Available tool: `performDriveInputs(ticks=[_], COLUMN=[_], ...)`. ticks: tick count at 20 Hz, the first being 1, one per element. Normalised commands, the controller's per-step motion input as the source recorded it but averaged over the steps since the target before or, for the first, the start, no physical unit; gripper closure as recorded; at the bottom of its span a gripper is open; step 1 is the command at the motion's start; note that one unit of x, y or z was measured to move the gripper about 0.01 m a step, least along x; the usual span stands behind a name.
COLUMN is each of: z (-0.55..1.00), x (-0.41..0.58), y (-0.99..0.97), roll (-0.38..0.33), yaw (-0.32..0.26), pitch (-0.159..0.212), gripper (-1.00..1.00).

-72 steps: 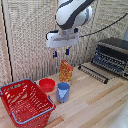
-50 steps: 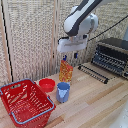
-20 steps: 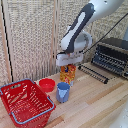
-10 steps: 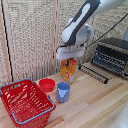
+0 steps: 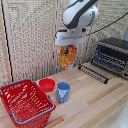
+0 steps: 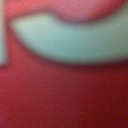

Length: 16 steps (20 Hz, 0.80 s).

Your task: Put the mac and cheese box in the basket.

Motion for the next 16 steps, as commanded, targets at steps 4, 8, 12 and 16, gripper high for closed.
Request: performDriveInputs(ticks=[4, 8, 12, 16], z=[0.55, 0.56, 0.56, 0.45], x=[0.148, 0.114, 0.099, 0.099], y=[0.92, 0.92, 0.93, 0.95], roll=[0.000, 0.000, 0.000, 0.000], yaw=[0.000, 0.000, 0.000, 0.000], pitch=[0.021, 0.024, 0.033, 0.048], gripper=[1.00, 1.00, 1.00, 1.00])
